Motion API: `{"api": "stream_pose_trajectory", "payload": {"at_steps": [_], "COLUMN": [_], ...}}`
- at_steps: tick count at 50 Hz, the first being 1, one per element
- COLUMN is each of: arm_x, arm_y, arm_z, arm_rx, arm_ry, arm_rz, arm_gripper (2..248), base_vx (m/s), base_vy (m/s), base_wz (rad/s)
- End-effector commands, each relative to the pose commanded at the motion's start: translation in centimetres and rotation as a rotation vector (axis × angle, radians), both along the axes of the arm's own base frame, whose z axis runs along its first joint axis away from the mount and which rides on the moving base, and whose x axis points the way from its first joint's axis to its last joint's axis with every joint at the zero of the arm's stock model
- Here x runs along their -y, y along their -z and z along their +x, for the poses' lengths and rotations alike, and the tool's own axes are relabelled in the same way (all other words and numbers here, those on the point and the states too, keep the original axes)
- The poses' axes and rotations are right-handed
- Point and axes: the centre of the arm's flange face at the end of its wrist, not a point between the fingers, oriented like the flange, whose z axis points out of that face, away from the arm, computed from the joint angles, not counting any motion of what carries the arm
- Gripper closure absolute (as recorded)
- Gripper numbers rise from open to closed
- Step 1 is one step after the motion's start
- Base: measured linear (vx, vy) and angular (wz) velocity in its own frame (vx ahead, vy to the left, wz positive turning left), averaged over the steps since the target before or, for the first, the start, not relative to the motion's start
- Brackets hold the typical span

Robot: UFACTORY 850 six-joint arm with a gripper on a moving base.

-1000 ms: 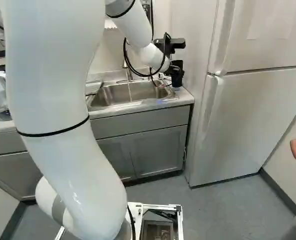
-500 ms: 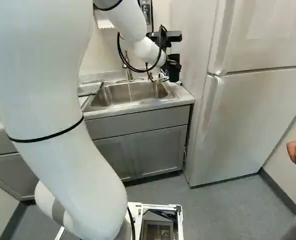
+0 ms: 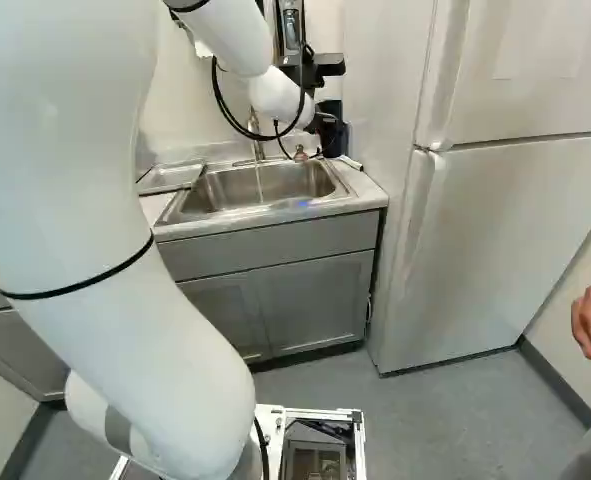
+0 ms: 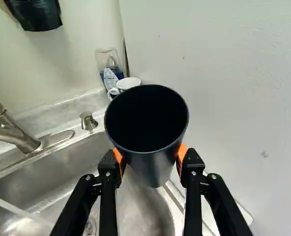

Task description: Rinse the cup and place it in the tray

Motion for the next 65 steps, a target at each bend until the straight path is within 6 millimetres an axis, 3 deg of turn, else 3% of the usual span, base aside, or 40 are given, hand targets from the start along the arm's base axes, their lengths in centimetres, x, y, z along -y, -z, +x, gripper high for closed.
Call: {"api": "stream_pose_trajectory", "payload": {"at_steps": [29, 54, 65], "arm_x": [-4.2, -4.4, -4.6], "arm_y": [2.4, 5.3, 5.3], "arm_z": [1.9, 2.5, 2.5], "arm_rx": [-0.043, -0.094, -0.094], "arm_ry": [-0.081, -0.084, -0.088], "arm_rz": [0.007, 0.015, 0.015], "arm_gripper": [129, 129, 129], "base_vx": [0.000, 0.000, 0.000], "base_vy": [0.000, 0.000, 0.000], "base_wz": [0.000, 0.000, 0.000]}}
